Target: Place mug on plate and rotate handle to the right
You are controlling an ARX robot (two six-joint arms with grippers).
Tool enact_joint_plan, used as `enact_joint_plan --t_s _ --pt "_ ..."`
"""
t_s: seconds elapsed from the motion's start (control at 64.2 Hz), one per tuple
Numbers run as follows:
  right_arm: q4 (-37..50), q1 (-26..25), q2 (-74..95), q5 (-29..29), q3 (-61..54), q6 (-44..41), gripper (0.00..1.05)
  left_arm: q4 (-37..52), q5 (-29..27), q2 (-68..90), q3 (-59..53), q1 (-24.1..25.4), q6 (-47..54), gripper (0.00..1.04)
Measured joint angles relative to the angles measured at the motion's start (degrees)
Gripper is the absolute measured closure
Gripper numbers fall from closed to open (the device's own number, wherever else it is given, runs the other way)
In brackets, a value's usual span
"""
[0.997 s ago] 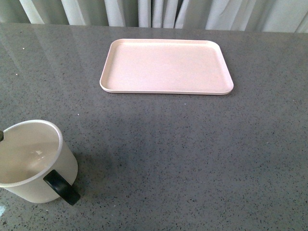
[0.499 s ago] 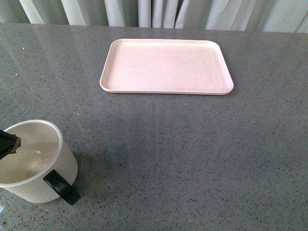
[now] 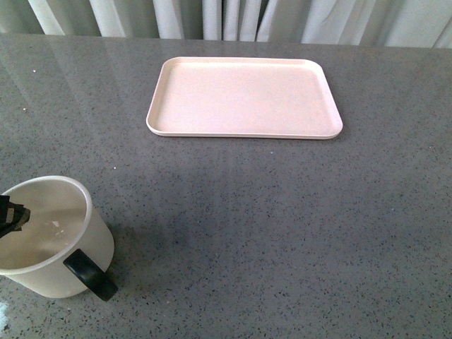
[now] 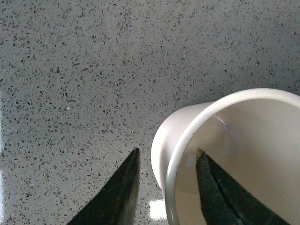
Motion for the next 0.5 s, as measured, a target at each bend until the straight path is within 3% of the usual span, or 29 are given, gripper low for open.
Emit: enact_joint_plan --t_s 0.156,0.499 --pt "0.0 0.0 0.0 0.0 0.0 0.0 0.09 -0.1 0.0 0.2 0.2 -0.3 0.0 1.03" --pt "0.0 0.0 0.0 0.0 0.0 0.0 0.09 -5.6 0.0 -1.0 3.4 -1.9 0.2 1.03"
